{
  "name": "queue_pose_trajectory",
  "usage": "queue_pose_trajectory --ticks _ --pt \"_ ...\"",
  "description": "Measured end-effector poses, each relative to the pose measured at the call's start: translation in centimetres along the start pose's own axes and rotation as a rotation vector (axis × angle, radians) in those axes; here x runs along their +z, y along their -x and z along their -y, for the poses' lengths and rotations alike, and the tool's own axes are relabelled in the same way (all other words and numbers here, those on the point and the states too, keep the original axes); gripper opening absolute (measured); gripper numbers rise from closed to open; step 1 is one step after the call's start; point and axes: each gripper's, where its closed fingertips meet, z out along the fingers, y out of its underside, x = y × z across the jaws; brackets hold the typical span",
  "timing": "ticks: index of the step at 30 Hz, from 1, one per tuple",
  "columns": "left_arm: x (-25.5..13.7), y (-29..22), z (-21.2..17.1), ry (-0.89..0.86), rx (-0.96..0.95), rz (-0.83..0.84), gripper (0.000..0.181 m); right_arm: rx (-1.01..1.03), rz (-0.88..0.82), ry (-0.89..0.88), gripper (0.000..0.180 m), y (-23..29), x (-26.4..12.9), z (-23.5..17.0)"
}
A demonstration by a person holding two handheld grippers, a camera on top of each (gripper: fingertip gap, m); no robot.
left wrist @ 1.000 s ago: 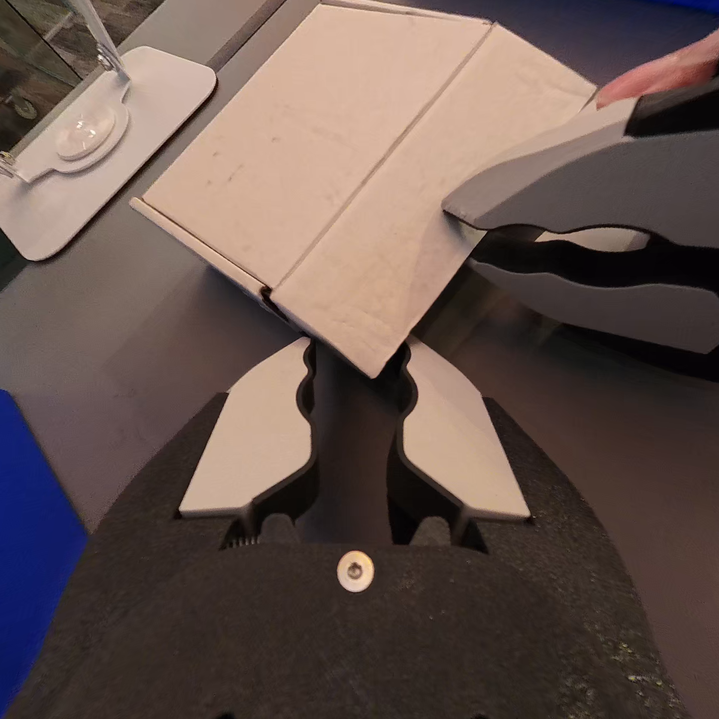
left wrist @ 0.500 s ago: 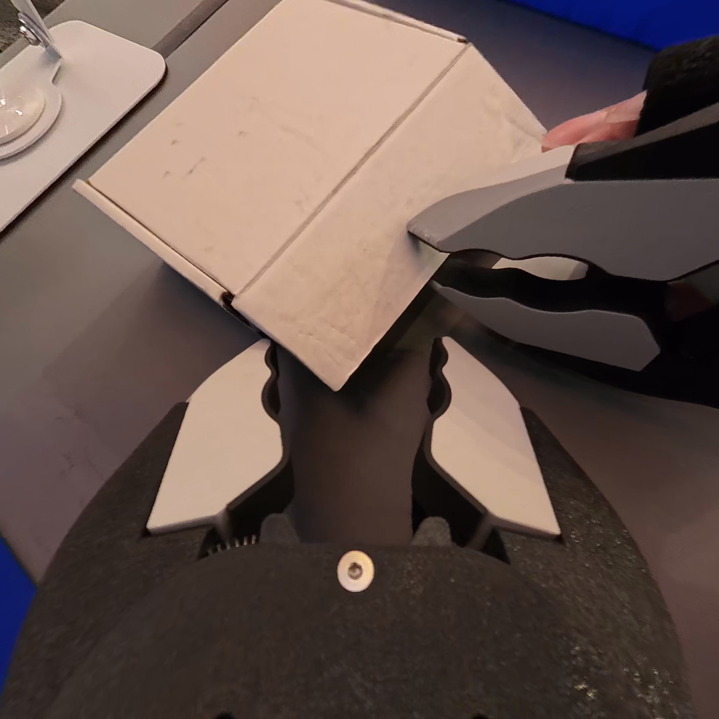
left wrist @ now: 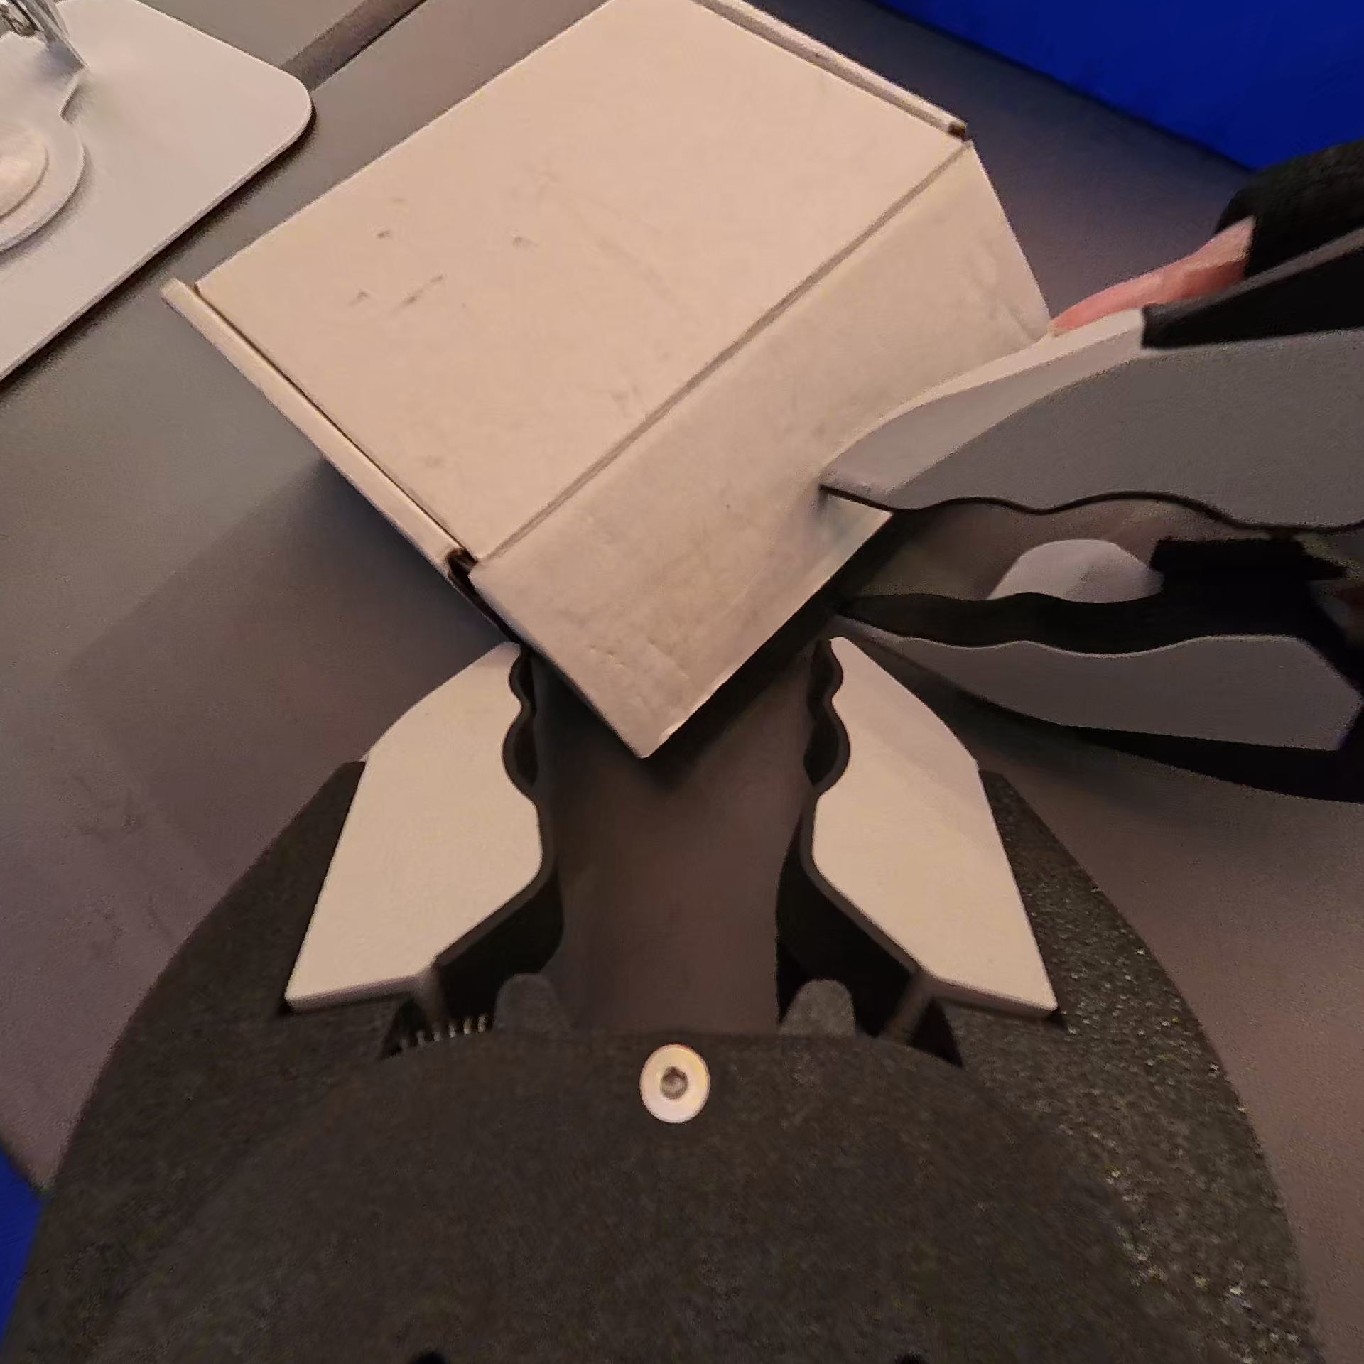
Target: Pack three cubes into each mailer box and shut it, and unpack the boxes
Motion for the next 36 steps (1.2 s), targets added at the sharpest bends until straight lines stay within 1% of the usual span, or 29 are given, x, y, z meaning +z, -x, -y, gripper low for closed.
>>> queue_pose_trajectory --ticks 2,4,6,7,8,9,12,14,16,19,24,26,30,36 --pt "0.1 -0.1 -0.1 0.010 0.006 -0.008 0.069 0.084 0.132 -0.028 0.035 0.6 -0.7 0.6" --pt "0.2 -0.2 -0.1 0.017 0.012 -0.012 0.069 0.137 0.233 -0.042 0.040 0.0 -1.6 1.1" --pt "0.2 -0.2 -0.1 0.016 0.012 -0.014 0.067 0.168 0.281 -0.069 0.048 -2.2 -2.1 1.5" --pt "0.2 -0.1 -0.1 0.015 0.009 -0.015 0.067 0.185 0.299 -0.083 0.049 -3.5 -2.1 1.5" --pt "0.2 -0.1 -0.1 0.013 0.007 -0.017 0.067 0.206 0.326 -0.087 0.054 -4.7 -1.8 1.3" --pt "0.2 -0.1 -0.1 0.013 0.005 -0.021 0.067 0.231 0.370 -0.071 0.060 -5.5 -1.2 0.7" --pt "0.2 -0.1 -0.1 0.011 0.003 -0.023 0.067 0.279 0.553 0.026 0.089 -5.8 0.8 -0.9" --pt "0.2 -0.2 -0.1 0.012 0.006 -0.022 0.067 0.250 0.634 0.091 0.111 -5.7 1.9 -1.4" --pt "0.2 -0.2 -0.1 0.012 0.008 -0.020 0.066 0.210 0.688 0.123 0.125 -5.7 2.9 -1.4" --pt "0.2 -0.2 -0.1 0.013 0.010 -0.025 0.065 0.146 0.712 0.196 0.137 -5.9 4.9 -2.2" --pt "0.4 -0.3 -0.2 0.023 0.028 -0.022 0.065 0.132 0.859 0.299 0.140 -4.8 6.0 -2.9" --pt "0.4 -0.4 -0.1 0.023 0.034 -0.024 0.065 0.137 0.890 0.329 0.140 -4.6 6.0 -3.2" --pt "0.5 -0.4 0.0 0.020 0.031 -0.028 0.063 0.112 0.894 0.353 0.140 -4.6 6.2 -3.4" --pt "0.7 0.0 0.2 0.021 0.028 -0.014 0.058 0.085 0.853 0.403 0.139 -4.6 6.4 -3.8"
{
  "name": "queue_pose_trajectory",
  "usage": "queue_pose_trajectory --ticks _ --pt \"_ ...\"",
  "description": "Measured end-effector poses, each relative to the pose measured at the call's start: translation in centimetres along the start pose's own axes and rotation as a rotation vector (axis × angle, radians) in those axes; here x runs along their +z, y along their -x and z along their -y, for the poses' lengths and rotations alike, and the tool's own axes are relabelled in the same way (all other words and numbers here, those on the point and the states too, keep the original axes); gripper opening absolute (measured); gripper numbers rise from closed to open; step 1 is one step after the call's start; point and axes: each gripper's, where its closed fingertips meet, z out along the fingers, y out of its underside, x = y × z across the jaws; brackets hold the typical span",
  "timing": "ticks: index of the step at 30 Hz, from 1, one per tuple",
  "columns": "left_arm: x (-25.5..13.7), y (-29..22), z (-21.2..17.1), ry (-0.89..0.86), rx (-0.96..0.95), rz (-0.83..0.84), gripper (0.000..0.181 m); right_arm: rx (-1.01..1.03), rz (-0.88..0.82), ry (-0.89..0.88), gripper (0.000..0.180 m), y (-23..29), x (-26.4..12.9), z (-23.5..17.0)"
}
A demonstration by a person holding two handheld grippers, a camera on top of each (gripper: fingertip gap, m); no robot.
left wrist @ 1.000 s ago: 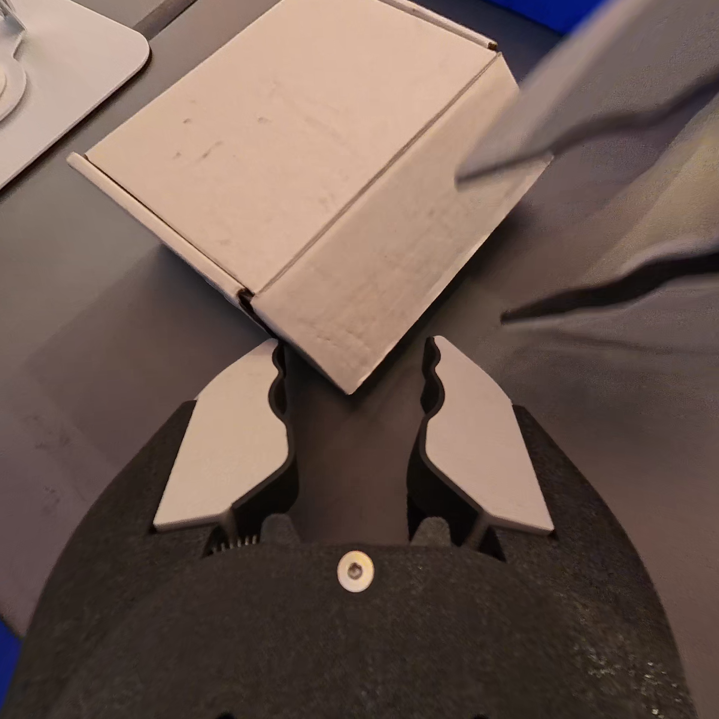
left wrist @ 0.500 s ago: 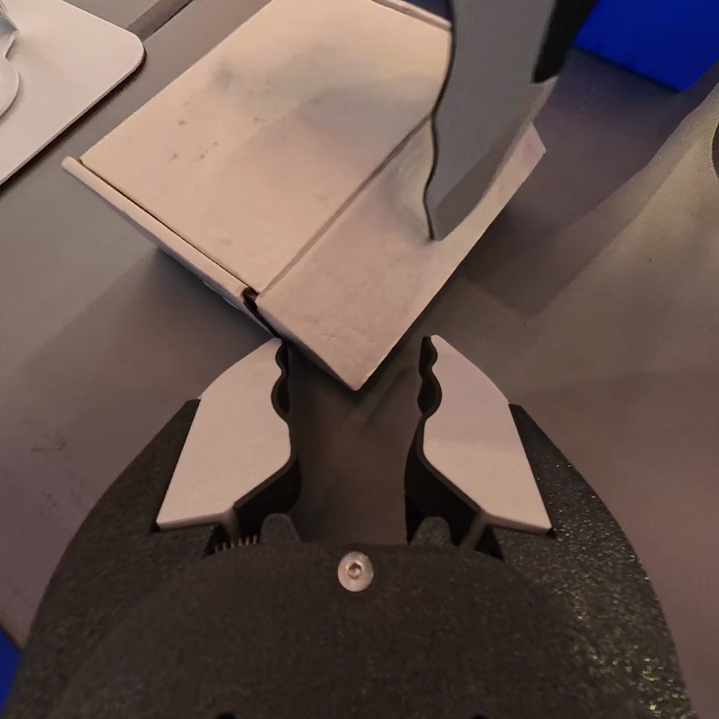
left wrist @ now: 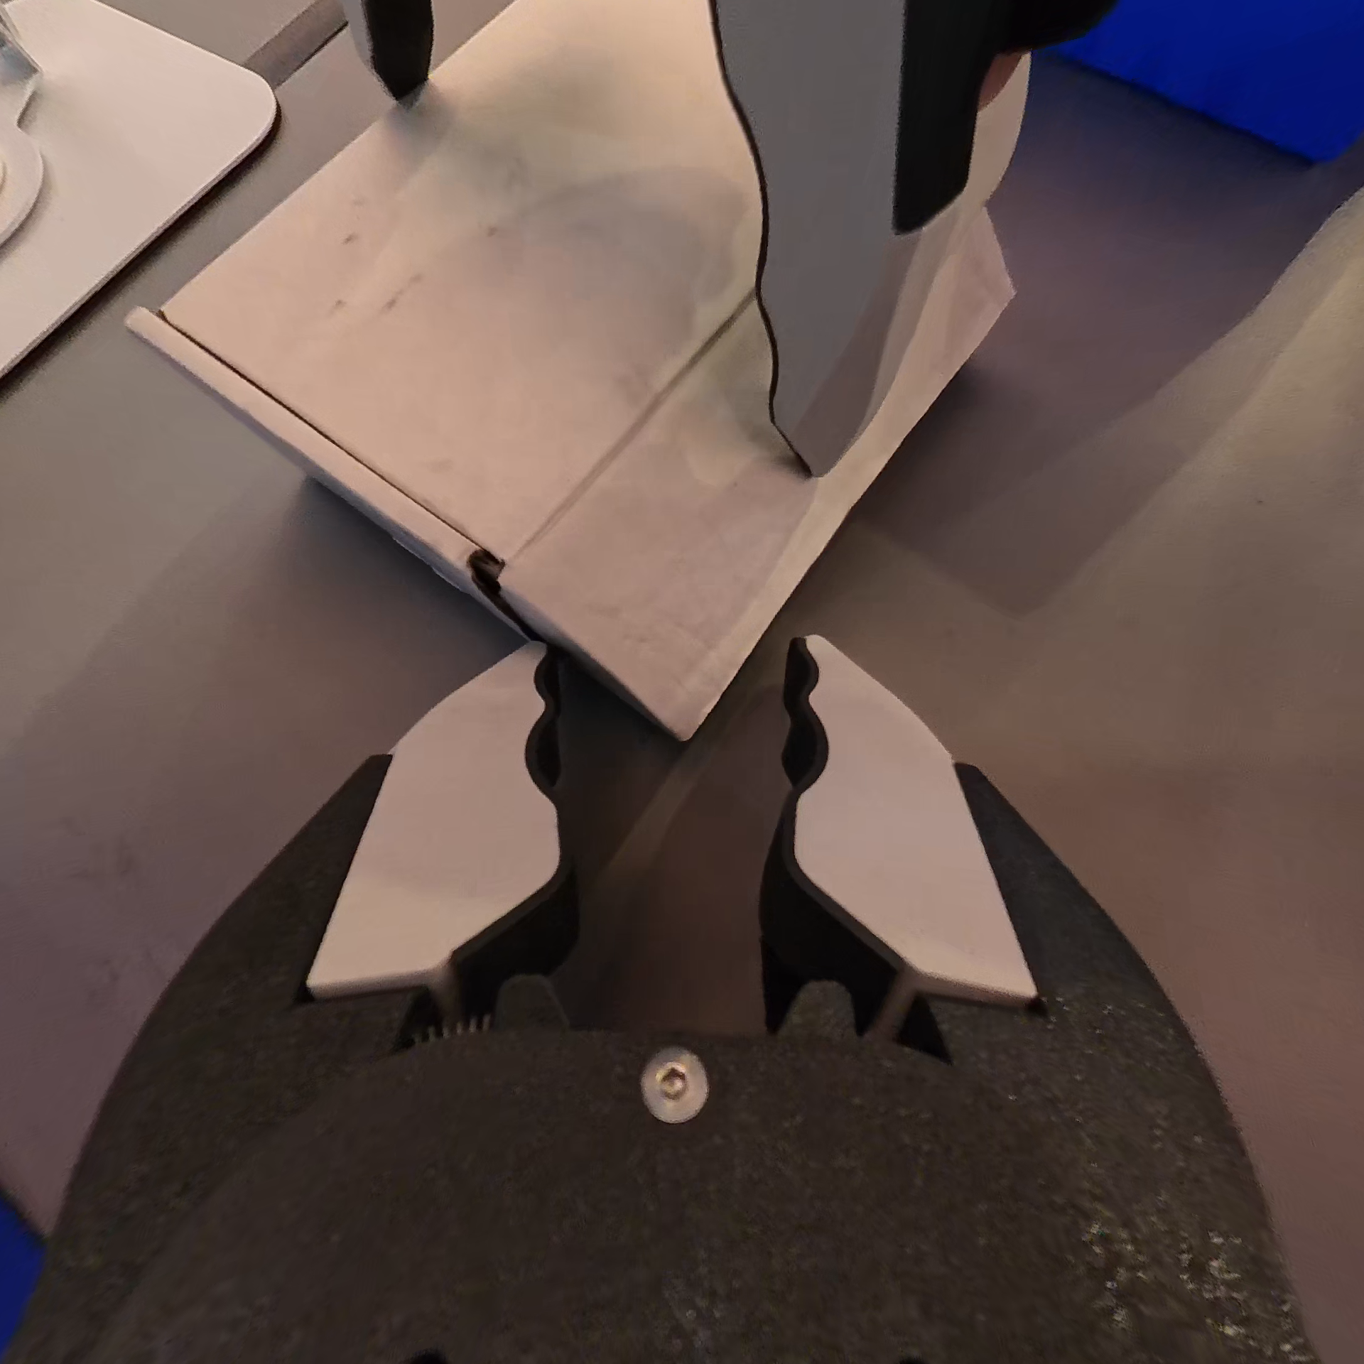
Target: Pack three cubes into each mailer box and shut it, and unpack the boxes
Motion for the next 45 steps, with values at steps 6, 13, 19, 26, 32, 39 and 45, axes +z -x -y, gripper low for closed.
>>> queue_pose_trajectory --ticks 6,13,19,26,32,39,45 --pt "0.0 0.5 0.1 -0.001 0.003 0.024 0.049 0.010 0.002 0.027 0.139 0.0 0.0 -0.1" --pt "0.0 0.5 0.0 0.004 0.027 0.012 0.048 0.008 0.011 0.014 0.139 0.1 0.0 -0.1" --pt "0.1 0.7 0.1 -0.002 0.021 -0.003 0.046 0.001 0.002 0.019 0.141 0.1 0.1 -0.2" --pt "0.0 0.6 -0.1 0.007 -0.005 0.005 0.046 -0.001 -0.006 0.003 0.141 0.1 0.2 -0.2" --pt "-0.9 0.3 -0.1 -0.022 -0.142 -0.119 0.035 0.009 -0.008 -0.006 0.141 0.1 0.1 -0.2" --pt "-2.8 3.7 -1.1 0.047 -0.044 0.227 0.039 0.247 -0.049 0.063 0.139 0.1 0.0 -0.1" --pt "-4.1 2.6 -1.2 0.044 -0.026 0.285 0.055 0.568 -0.085 0.018 0.136 0.3 -0.3 0.7"
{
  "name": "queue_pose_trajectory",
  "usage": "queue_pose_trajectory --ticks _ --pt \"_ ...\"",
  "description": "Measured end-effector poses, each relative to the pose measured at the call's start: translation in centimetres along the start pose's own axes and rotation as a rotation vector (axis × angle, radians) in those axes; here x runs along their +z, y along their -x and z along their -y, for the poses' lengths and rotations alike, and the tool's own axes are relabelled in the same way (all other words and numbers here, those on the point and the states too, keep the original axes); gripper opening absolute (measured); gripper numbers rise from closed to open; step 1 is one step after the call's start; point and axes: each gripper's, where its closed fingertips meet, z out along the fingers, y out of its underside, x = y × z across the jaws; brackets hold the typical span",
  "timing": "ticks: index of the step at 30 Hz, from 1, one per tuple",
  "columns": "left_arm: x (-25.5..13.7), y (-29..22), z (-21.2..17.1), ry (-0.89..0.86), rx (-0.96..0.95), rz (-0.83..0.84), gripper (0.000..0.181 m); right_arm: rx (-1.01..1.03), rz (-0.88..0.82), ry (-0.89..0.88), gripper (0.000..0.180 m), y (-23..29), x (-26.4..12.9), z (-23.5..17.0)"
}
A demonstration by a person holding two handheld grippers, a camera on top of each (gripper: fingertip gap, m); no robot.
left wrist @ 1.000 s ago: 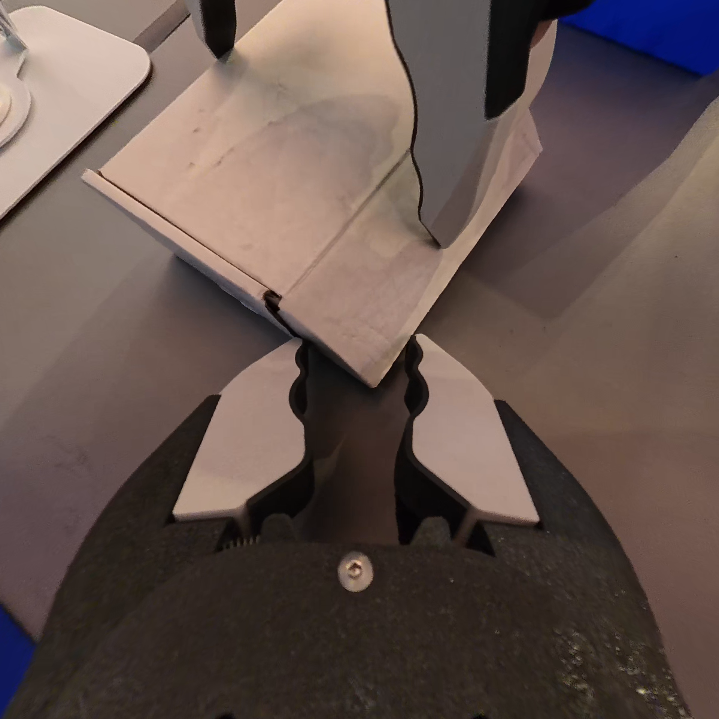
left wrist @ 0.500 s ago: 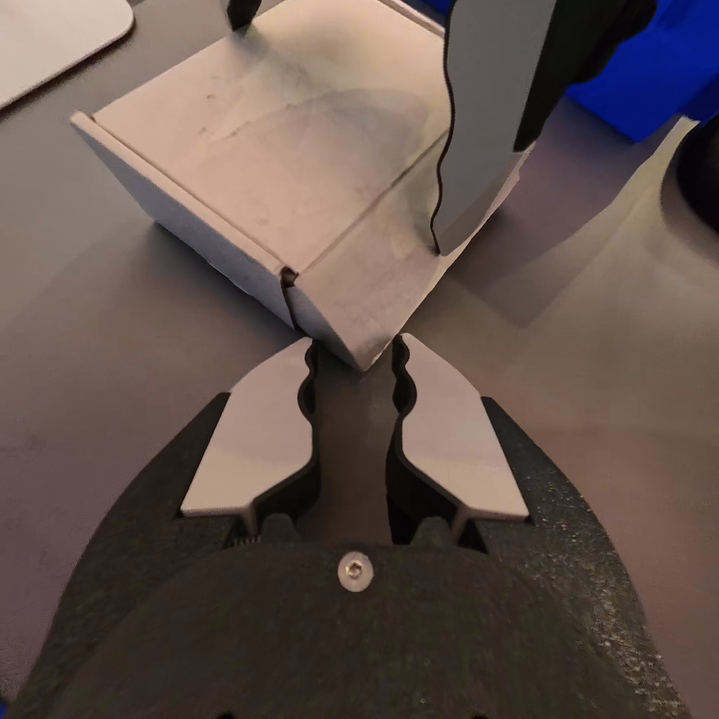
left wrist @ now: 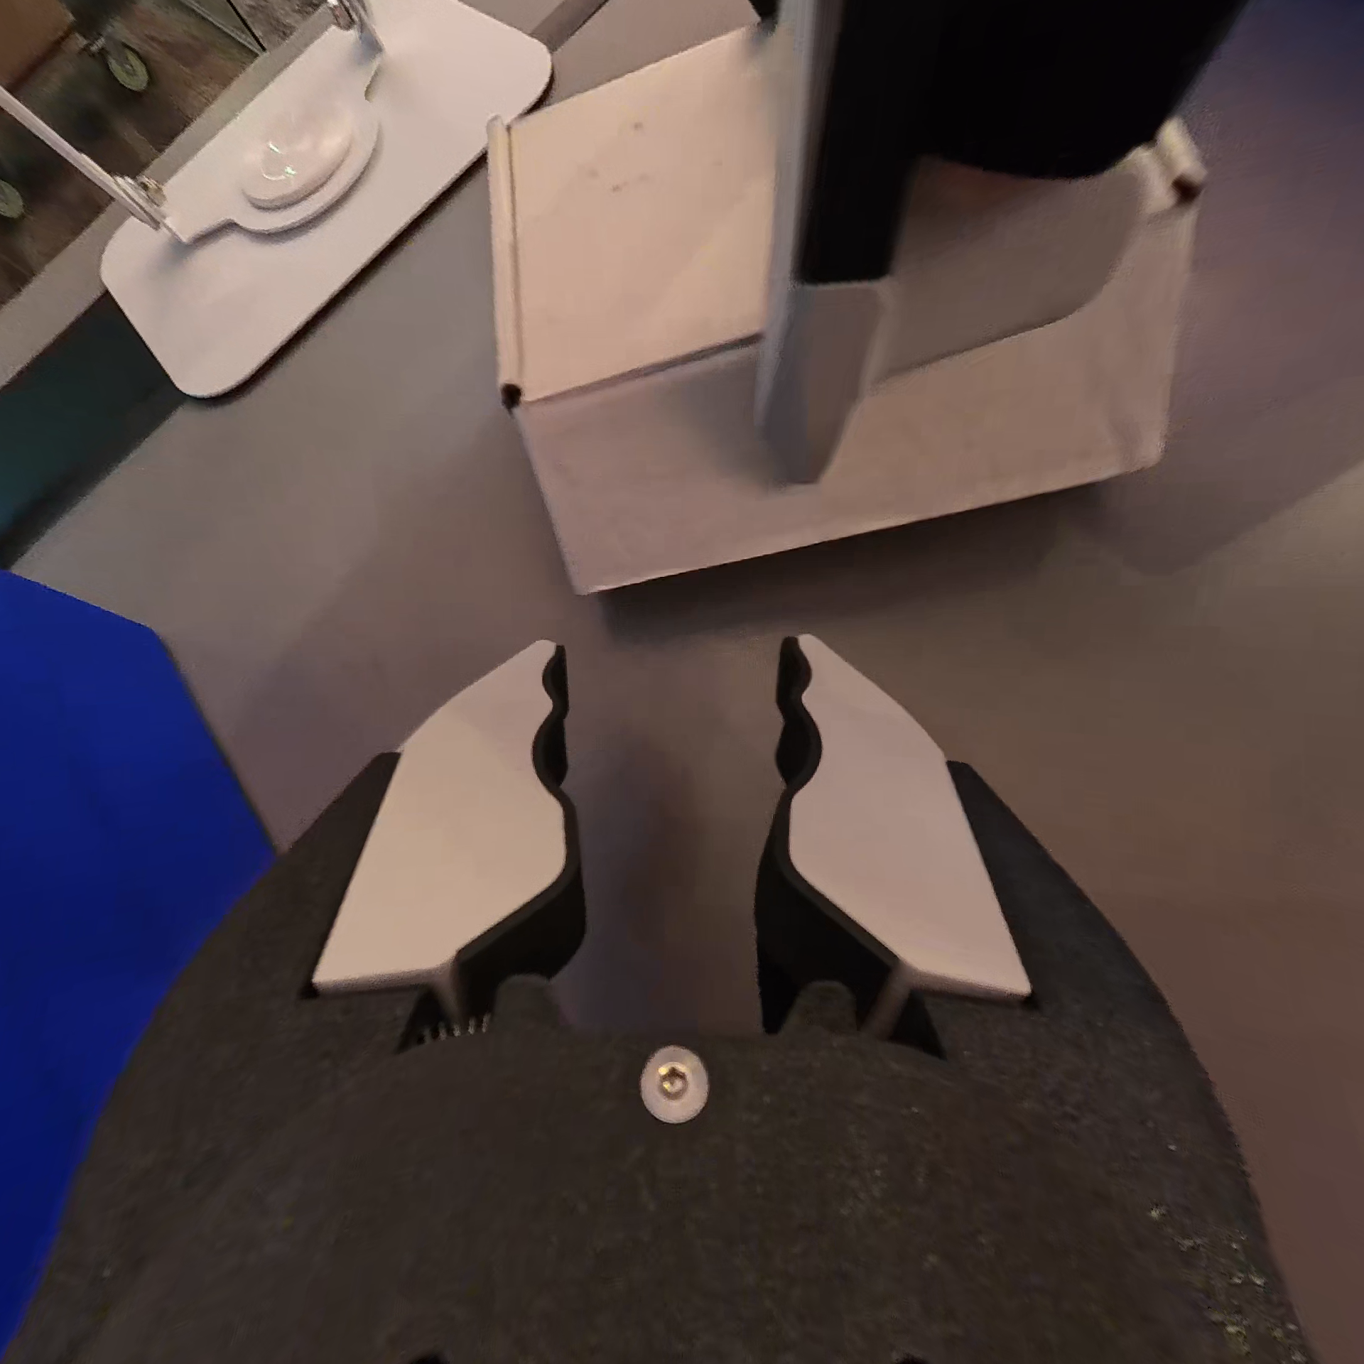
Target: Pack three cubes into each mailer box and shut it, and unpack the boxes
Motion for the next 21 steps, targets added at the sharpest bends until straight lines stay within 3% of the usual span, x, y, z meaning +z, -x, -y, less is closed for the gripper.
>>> queue_pose_trajectory --ticks 4,10,21 --pt "-0.5 -0.8 0.4 -0.017 -0.026 -0.020 0.062 0.130 0.048 -0.107 0.134 0.3 -1.2 0.8" --pt "0.1 -2.0 0.5 -0.018 -0.020 -0.061 0.063 0.104 -0.020 -0.221 0.132 -3.5 -3.2 0.0" --pt "2.1 -3.5 2.7 -0.059 0.037 -0.045 0.071 0.215 0.442 -0.118 0.122 -0.4 -0.2 -2.3"
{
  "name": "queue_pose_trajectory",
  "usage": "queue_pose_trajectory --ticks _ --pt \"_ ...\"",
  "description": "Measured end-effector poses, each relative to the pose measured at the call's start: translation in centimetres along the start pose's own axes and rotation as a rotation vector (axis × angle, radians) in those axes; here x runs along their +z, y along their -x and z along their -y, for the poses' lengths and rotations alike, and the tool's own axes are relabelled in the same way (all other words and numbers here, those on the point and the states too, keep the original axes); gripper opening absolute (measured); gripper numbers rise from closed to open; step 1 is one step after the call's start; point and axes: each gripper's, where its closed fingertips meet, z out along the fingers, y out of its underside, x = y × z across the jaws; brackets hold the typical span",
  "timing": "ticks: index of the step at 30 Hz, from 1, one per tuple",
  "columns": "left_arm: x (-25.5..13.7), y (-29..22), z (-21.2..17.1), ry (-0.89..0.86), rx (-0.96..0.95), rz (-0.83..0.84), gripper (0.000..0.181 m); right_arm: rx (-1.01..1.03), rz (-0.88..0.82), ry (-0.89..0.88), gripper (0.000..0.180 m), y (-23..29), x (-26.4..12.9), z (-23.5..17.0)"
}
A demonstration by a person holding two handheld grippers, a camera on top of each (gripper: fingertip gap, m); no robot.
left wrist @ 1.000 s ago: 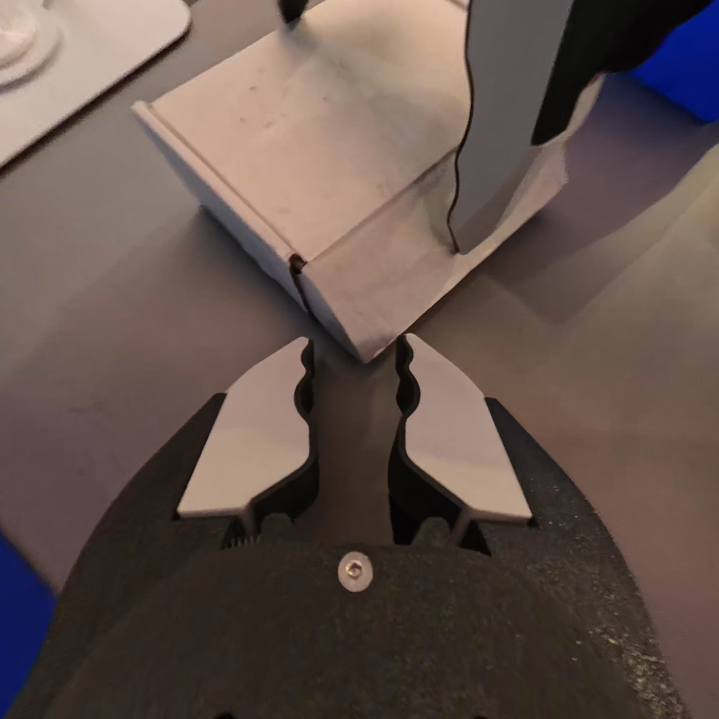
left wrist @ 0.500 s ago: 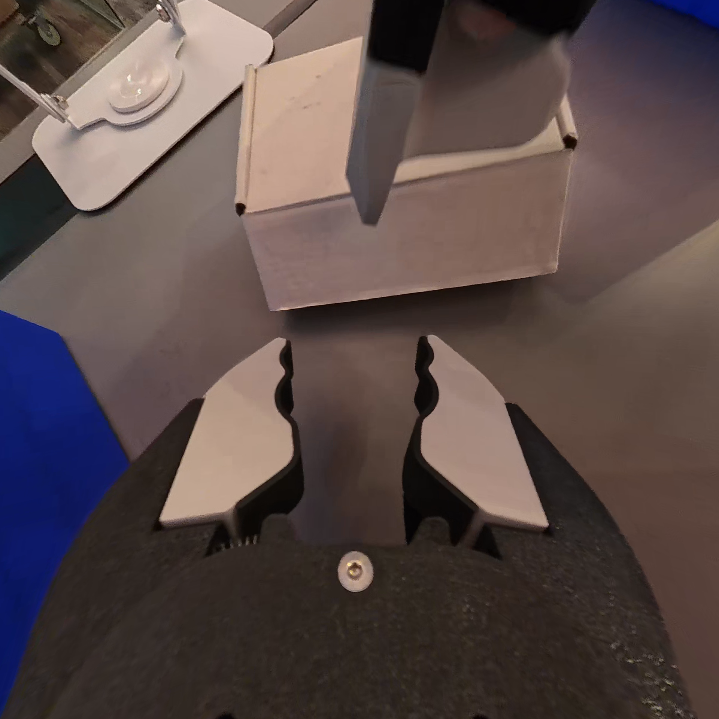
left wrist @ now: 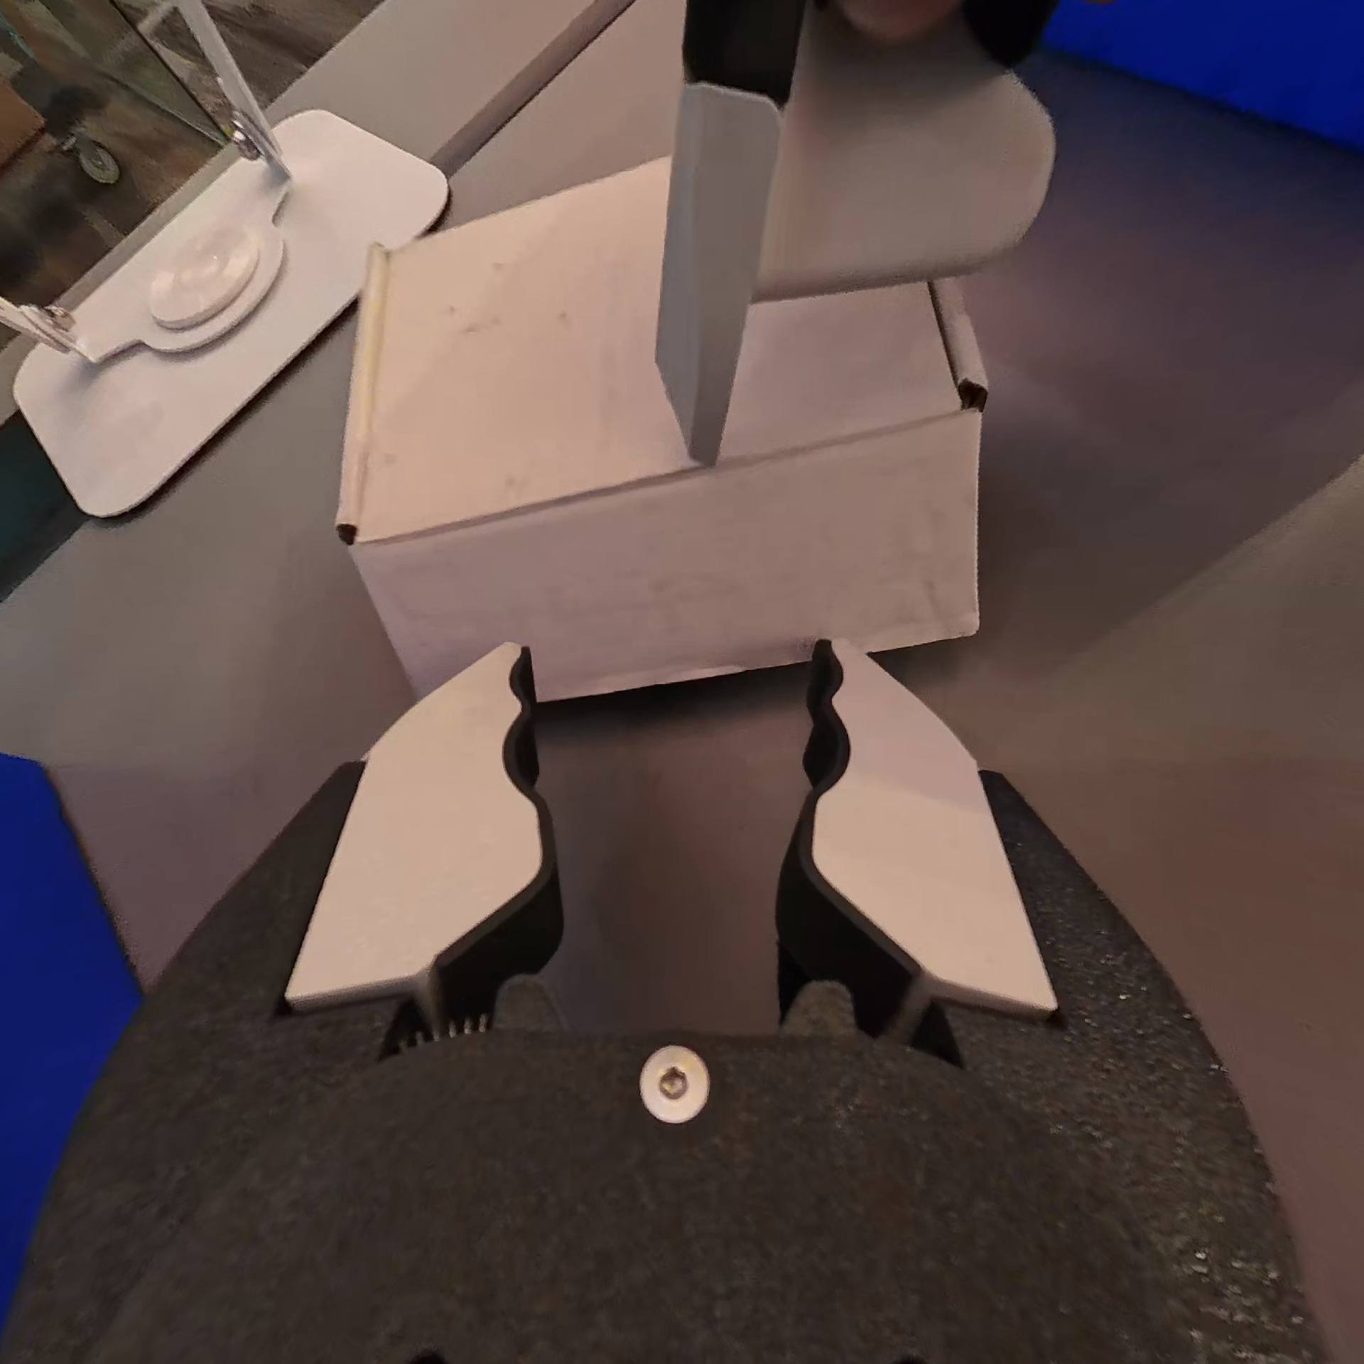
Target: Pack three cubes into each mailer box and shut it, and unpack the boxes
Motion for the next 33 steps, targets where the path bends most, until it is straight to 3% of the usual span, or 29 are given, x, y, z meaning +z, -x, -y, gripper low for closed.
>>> queue_pose_trajectory --ticks 18,23,25,28,33 --pt "0.8 -0.5 -0.2 0.026 -0.006 -0.063 0.063 -0.010 0.020 -0.024 0.124 0.2 0.7 -0.2" --pt "-0.5 1.6 -1.3 0.050 -0.011 -0.008 0.071 -0.005 0.095 0.069 0.118 2.0 0.5 -2.1" --pt "-0.8 1.5 -1.6 0.038 -0.071 -0.064 0.076 -0.015 0.109 0.103 0.116 2.3 0.4 -2.7" --pt "-1.1 1.6 -1.0 -0.007 -0.136 -0.148 0.086 -0.024 0.131 0.042 0.113 2.2 0.2 -1.6" --pt "-0.4 1.9 -0.3 -0.047 -0.085 -0.177 0.107 -0.011 0.173 -0.043 0.110 1.8 0.1 -0.1"
